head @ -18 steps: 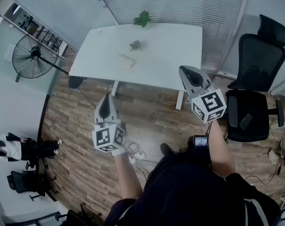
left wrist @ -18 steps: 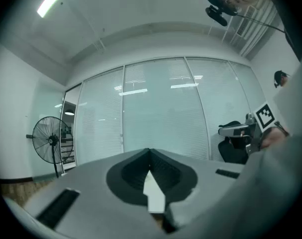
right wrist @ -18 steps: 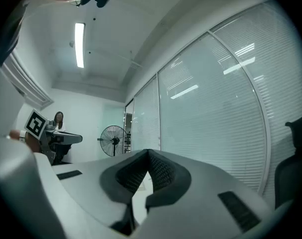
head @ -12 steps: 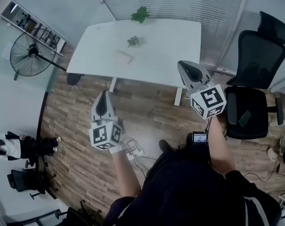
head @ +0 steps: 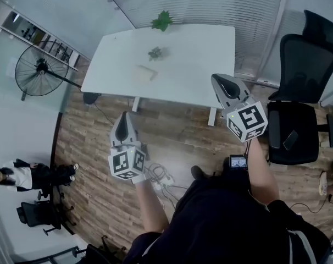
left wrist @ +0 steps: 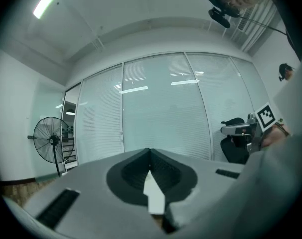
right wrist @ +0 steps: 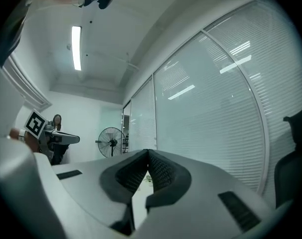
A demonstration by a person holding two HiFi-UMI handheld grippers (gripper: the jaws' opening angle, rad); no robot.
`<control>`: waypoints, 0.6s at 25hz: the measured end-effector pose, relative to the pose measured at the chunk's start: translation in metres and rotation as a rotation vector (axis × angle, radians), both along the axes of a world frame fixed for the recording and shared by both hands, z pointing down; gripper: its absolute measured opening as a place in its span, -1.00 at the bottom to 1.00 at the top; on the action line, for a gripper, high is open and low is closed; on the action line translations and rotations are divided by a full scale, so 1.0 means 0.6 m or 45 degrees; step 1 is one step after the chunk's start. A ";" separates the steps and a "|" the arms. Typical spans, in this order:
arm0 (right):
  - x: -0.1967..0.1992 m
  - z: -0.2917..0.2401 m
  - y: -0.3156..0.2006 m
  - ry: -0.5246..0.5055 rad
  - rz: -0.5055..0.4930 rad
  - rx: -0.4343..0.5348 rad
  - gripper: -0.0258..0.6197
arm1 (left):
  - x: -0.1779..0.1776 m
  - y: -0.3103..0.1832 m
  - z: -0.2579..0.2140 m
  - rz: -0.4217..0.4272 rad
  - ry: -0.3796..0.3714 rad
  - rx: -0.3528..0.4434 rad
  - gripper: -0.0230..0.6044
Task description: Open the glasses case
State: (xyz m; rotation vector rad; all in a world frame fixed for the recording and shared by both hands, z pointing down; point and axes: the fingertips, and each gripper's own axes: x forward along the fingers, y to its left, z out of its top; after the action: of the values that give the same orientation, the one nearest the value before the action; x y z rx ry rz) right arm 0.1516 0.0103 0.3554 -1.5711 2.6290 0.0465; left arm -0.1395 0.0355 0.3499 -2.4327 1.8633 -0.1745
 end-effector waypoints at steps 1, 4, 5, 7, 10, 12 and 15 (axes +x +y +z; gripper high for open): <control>0.011 0.004 -0.002 -0.016 0.001 -0.003 -0.88 | 0.007 -0.004 0.001 -0.005 -0.007 -0.001 -0.93; 0.038 0.022 -0.013 -0.051 0.000 -0.020 -0.88 | 0.025 -0.014 0.002 -0.020 -0.043 -0.009 -0.93; 0.043 0.028 -0.017 -0.056 -0.005 -0.025 -0.88 | 0.027 -0.015 0.002 -0.028 -0.057 -0.010 -0.92; 0.045 0.041 -0.033 -0.065 -0.018 -0.036 -0.88 | 0.025 -0.020 -0.001 -0.049 -0.072 -0.007 -0.92; 0.026 0.064 -0.063 -0.071 -0.034 -0.064 -0.88 | -0.002 -0.033 0.011 -0.091 -0.074 -0.025 -0.92; 0.003 0.076 -0.087 -0.054 -0.051 -0.079 -0.88 | -0.027 -0.050 0.033 -0.110 -0.062 -0.047 -0.93; -0.033 0.081 -0.140 -0.008 -0.042 -0.081 -0.88 | -0.059 -0.095 0.058 -0.102 -0.021 -0.045 -0.93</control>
State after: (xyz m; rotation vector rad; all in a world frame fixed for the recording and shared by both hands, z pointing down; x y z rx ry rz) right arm 0.1316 -0.0738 0.4041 -1.5435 2.6762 -0.0450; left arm -0.1751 -0.0218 0.3847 -2.3727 1.9683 -0.2332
